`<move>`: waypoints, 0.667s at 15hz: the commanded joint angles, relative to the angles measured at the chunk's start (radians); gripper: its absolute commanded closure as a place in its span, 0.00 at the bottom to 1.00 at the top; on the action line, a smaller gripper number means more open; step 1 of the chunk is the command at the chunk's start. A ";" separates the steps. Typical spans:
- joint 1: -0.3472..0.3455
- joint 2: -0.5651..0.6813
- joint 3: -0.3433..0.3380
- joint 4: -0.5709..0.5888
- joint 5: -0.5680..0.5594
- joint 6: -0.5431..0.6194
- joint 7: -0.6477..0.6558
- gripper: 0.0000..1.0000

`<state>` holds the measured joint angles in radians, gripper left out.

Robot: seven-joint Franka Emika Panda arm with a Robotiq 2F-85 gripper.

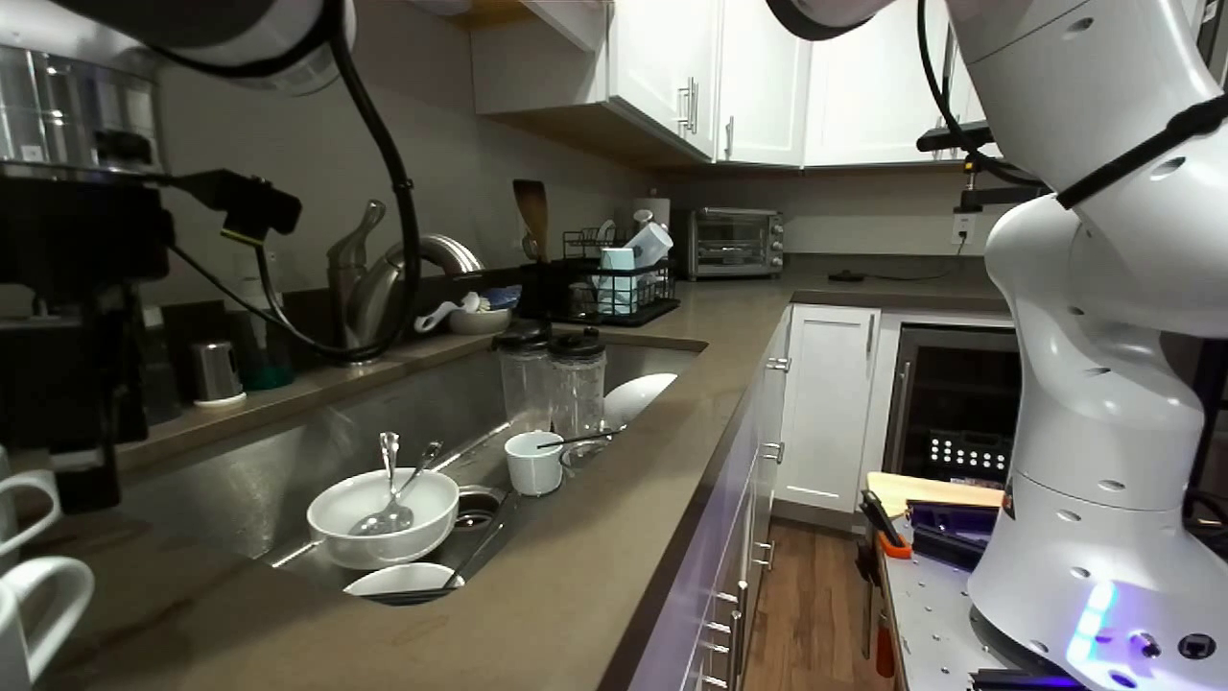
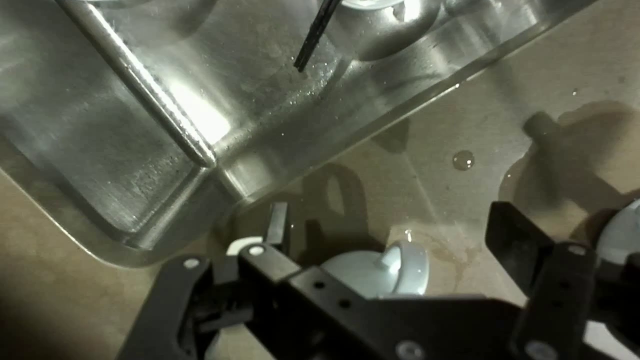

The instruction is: Pour the water from the cup beside the sink into the sink

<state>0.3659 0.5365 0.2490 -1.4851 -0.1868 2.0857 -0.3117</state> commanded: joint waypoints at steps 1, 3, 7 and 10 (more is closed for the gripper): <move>-0.016 0.018 0.016 0.010 0.013 0.068 -0.038 0.00; -0.019 0.029 0.019 0.011 0.019 0.099 -0.046 0.00; -0.028 0.050 0.023 0.008 0.030 0.149 -0.058 0.00; -0.034 0.060 0.024 0.008 0.033 0.174 -0.057 0.33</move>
<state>0.3558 0.5834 0.2521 -1.4851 -0.1815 2.2302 -0.3299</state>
